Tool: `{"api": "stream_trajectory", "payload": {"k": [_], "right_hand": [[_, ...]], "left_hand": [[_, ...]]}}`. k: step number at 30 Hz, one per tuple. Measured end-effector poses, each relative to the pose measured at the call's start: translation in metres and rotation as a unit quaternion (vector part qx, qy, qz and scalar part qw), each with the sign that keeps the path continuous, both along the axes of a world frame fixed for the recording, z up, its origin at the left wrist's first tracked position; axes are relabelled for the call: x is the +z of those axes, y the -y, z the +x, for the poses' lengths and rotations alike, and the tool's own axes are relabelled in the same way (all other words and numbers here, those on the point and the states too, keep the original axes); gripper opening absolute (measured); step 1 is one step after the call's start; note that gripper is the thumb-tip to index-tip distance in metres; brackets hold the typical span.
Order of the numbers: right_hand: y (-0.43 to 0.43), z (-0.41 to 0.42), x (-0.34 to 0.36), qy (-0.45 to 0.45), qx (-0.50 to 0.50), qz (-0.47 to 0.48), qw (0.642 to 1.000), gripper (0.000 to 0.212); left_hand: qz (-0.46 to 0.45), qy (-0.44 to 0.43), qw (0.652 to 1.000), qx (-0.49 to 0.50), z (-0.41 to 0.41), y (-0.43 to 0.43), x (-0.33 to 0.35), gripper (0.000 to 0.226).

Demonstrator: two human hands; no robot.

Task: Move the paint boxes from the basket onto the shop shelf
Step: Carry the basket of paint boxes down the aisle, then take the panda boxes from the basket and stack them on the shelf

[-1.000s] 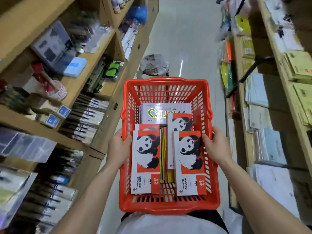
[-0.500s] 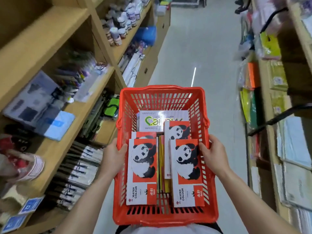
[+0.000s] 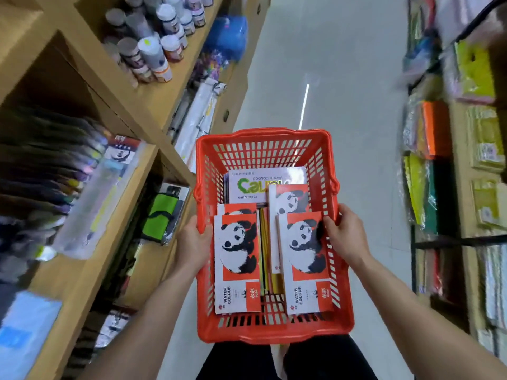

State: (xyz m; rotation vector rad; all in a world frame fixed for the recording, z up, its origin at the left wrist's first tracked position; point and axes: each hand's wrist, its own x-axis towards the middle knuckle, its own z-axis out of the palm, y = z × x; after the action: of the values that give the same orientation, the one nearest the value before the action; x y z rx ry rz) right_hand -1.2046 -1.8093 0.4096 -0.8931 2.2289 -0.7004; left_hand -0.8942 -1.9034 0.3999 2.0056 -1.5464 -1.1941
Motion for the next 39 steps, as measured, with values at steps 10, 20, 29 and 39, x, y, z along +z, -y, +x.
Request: {"api": "stream_trajectory", "payload": {"k": [10, 20, 29, 39], "right_hand": [[0.154, -0.039, -0.088, -0.002, -0.028, 0.043, 0.999, 0.015], [0.203, -0.05, -0.107, -0.097, -0.004, 0.096, 0.991, 0.035], [0.218, 0.104, -0.127, 0.127, 0.161, 0.084, 0.975, 0.072], [0.2, 0.133, -0.156, 0.201, 0.022, 0.055, 0.978, 0.08]], "left_hand": [[0.035, 0.011, 0.999, -0.013, -0.046, 0.154, -0.091, 0.01], [0.095, -0.025, 0.995, 0.017, -0.058, 0.188, -0.13, 0.015], [0.116, -0.113, 0.987, 0.019, -0.033, 0.144, -0.112, 0.034], [0.096, -0.104, 0.988, -0.061, -0.013, 0.13, -0.121, 0.042]]}}
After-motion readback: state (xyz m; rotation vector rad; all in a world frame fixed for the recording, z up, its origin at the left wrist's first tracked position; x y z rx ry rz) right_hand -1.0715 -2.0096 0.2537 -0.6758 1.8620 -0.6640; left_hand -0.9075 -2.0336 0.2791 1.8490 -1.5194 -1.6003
